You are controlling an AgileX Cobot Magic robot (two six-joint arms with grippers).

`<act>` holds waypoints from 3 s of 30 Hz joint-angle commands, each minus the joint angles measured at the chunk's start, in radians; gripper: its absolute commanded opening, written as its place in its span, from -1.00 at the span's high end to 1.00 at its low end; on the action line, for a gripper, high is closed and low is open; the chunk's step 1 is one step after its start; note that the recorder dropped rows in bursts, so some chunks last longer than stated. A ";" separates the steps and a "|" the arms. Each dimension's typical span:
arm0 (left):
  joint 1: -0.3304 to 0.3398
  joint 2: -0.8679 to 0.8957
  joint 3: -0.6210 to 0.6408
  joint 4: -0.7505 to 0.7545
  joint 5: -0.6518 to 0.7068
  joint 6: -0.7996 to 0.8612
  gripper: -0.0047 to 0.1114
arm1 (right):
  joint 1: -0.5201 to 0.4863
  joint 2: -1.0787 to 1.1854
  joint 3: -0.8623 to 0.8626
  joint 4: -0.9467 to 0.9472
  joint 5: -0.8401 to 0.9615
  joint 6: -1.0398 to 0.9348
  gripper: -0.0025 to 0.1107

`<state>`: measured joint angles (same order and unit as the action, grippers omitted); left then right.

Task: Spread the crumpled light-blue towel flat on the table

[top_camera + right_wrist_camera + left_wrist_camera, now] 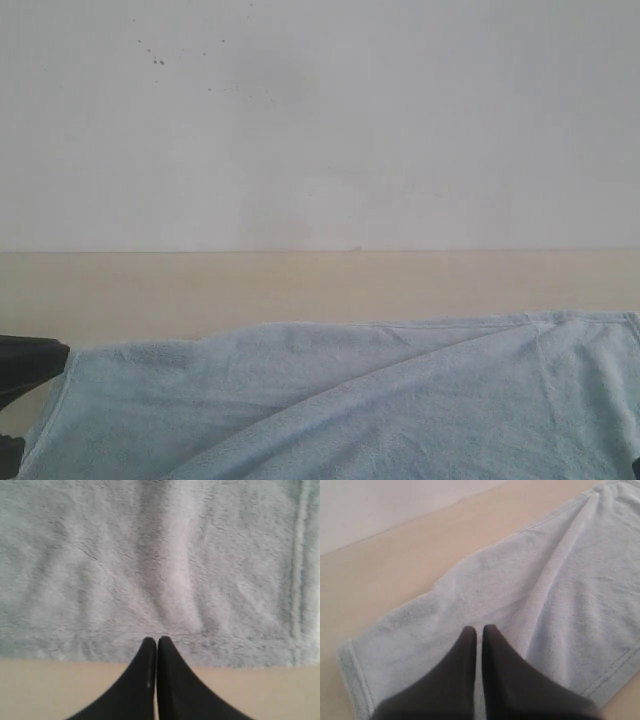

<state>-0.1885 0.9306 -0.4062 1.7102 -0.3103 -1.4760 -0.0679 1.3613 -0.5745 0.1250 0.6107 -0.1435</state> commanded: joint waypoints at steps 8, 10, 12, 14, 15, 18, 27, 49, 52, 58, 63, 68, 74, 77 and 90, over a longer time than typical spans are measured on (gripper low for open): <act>-0.021 0.028 0.016 -0.097 0.033 -0.011 0.85 | -0.002 -0.001 0.004 -0.478 -0.002 0.398 0.96; -0.045 0.064 0.016 -0.145 -0.016 -0.007 0.85 | -0.002 -0.001 0.004 -0.478 -0.015 0.380 0.96; -0.067 0.117 0.016 -0.152 -0.100 0.057 0.85 | -0.002 0.005 0.004 -0.471 -0.046 0.380 0.96; -0.082 0.168 0.016 -0.152 -0.176 0.203 0.85 | -0.002 0.024 0.004 -0.448 -0.062 0.380 0.96; -0.085 0.185 0.016 -0.152 -0.196 0.266 0.85 | -0.002 0.036 0.004 -0.444 -0.065 0.380 0.96; -0.090 0.217 0.012 -0.152 -0.186 0.316 0.85 | -0.002 0.090 0.004 -0.425 -0.080 0.380 0.96; -0.090 0.221 0.004 -0.255 -0.036 0.319 0.85 | -0.002 0.138 0.004 -0.363 -0.230 0.380 0.96; -0.090 0.221 0.004 -0.263 -0.034 0.319 0.85 | -0.002 0.027 -0.068 -0.088 -0.135 0.369 0.96; -0.090 0.221 0.004 -0.283 -0.053 0.319 0.85 | 0.011 -0.022 -0.063 0.034 -0.117 0.364 0.96; -0.090 0.221 0.004 -0.290 -0.082 0.319 0.85 | 0.068 -0.024 -0.063 0.002 -0.125 0.229 0.96; -0.090 0.221 0.004 -0.290 -0.082 0.319 0.85 | 0.068 -0.024 -0.063 0.002 -0.129 0.189 0.96; -0.090 0.221 0.004 -0.290 -0.082 0.319 0.85 | 0.068 -0.024 -0.063 0.002 -0.144 0.189 0.96; -0.090 0.257 -0.034 -0.443 0.151 0.260 0.85 | 0.068 -0.024 -0.063 0.002 -0.144 0.189 0.96; -0.090 0.313 -0.080 -0.365 0.088 0.246 0.85 | 0.068 -0.024 -0.063 0.002 -0.144 0.189 0.96; -0.090 0.321 -0.090 -0.305 0.052 0.326 0.85 | 0.068 -0.024 -0.063 0.002 -0.152 0.189 0.96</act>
<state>-0.2776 1.2418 -0.4847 1.4134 -0.2655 -1.2001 -0.0008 1.3458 -0.6357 0.1363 0.4694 0.0521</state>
